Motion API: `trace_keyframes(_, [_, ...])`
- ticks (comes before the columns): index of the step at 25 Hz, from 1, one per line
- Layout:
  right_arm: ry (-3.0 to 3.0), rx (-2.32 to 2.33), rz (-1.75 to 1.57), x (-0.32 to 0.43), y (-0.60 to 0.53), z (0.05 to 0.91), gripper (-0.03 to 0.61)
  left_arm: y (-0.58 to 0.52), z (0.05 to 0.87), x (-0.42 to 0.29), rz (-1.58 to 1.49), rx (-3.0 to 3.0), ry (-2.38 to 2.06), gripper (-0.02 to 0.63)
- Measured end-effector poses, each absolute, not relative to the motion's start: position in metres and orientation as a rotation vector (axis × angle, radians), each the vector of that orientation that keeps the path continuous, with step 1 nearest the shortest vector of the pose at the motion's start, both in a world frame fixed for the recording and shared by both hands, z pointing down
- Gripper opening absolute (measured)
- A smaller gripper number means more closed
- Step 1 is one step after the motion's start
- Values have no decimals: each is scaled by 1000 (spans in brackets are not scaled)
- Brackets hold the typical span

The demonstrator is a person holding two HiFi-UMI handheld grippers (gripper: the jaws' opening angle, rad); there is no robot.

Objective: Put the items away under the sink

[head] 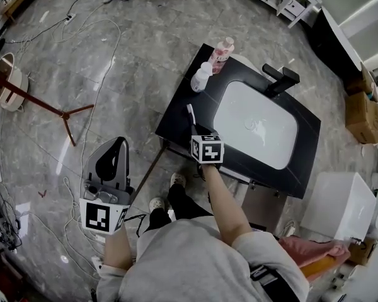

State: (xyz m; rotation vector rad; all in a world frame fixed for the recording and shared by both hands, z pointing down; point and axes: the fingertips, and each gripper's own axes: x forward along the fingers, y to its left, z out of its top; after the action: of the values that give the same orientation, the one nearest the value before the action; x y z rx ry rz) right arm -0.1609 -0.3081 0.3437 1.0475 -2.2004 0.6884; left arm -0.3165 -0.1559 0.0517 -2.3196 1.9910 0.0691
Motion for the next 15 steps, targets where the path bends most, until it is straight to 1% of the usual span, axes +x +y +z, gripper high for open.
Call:
trace_keyframes(7, [-2340,1120,715,-152,-293,293,43,-145,41,-303,93,-2349,1914,6])
trace_keyframes(15, [-2496,1197,648,-139,-259,238,43,-122,35,-282,101,-2416,1815,6])
